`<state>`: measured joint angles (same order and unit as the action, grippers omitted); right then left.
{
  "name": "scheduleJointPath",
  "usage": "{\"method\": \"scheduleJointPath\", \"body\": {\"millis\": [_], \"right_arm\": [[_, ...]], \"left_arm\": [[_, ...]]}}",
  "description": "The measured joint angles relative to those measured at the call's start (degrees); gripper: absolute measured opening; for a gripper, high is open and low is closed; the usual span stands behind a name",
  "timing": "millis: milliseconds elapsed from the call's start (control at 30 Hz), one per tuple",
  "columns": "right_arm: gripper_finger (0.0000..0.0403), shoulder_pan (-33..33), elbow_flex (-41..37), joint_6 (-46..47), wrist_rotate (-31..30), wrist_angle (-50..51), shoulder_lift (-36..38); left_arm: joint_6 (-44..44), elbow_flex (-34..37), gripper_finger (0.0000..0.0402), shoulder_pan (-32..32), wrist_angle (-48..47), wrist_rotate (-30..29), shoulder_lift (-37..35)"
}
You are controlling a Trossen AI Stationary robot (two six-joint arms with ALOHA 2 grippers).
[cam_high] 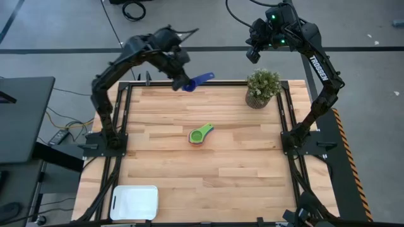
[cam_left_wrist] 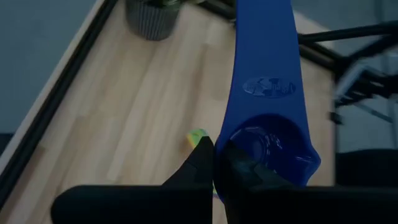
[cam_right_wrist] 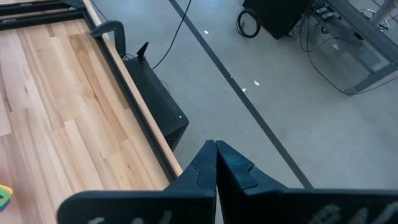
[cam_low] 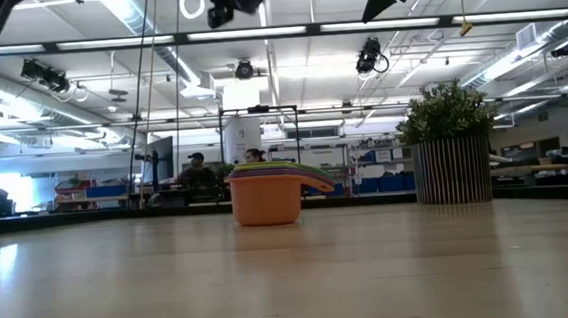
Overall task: Nest measuring cups in basket
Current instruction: Stack the violet measuring cup into the green measuring cup
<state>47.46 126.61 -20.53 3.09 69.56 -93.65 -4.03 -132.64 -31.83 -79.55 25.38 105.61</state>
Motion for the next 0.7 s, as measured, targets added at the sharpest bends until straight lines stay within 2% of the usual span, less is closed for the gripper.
{"method": "scheduleJointPath", "body": {"millis": [267,567,700], "right_arm": [[0.0003,0.0,0.0,3.9,0.0,-0.4,0.0],[0.0002,-0.1,0.0,9.0,0.0,-0.4,0.0],[0.0002,-0.1,0.0,10.5,0.0,-0.4,0.0]], "left_arm": [[-3.8,-0.1,0.0011,-3.1,-6.5,-1.9,-8.1],[-9.2,0.0,0.0011,-4.6,-10.5,-0.5,-13.3],[-10.7,0.8,0.0011,-5.9,-10.2,2.6,-16.2]]}}
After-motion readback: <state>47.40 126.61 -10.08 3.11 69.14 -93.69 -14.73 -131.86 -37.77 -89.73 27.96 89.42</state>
